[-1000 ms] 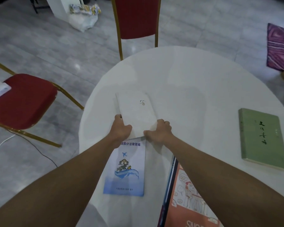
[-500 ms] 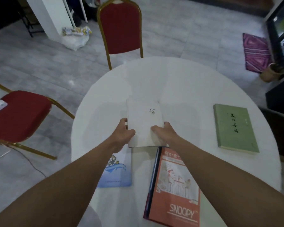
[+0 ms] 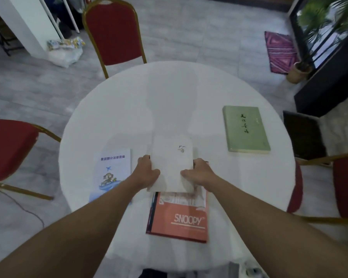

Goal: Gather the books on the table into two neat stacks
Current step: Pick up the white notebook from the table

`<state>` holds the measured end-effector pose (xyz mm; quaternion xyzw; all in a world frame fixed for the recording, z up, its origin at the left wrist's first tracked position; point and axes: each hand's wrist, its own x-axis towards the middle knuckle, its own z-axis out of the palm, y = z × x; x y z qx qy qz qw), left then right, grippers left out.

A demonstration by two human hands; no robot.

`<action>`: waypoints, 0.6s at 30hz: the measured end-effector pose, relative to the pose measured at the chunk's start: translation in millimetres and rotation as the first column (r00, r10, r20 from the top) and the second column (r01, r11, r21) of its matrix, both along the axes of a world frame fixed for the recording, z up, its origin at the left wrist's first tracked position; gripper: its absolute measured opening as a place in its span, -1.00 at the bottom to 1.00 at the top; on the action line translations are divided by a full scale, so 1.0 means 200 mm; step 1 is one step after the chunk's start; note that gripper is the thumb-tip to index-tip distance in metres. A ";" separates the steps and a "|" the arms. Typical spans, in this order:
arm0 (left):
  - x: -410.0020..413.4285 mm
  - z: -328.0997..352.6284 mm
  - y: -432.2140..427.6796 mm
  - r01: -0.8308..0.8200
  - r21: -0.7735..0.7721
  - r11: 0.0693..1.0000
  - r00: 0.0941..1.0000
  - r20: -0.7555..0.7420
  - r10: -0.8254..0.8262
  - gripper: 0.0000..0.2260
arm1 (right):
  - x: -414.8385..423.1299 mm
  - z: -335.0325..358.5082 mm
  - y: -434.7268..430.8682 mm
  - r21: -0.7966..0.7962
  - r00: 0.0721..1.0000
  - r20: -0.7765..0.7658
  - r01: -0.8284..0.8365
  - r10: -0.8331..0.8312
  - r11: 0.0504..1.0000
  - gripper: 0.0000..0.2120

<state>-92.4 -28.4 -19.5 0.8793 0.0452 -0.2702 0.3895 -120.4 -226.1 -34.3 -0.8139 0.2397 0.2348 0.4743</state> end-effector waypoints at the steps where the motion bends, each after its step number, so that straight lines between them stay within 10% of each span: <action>1: -0.04 -0.01 -0.02 0.030 0.019 0.999 1.000 -0.004 -0.030 -0.64 | -0.05 -0.01 -0.02 0.013 1.000 0.001 -0.006 0.006 1.000 -0.68; 6: -0.19 -0.07 -0.07 0.111 0.058 0.992 0.994 -0.004 -0.111 -0.62 | -0.23 -0.05 -0.11 0.045 1.000 -0.022 -0.004 0.005 0.999 -0.26; 18: -0.31 -0.11 -0.12 0.149 0.121 0.981 0.989 -0.045 -0.144 -0.53 | -0.37 -0.10 -0.15 -0.017 0.997 -0.077 -0.023 0.021 1.000 -0.24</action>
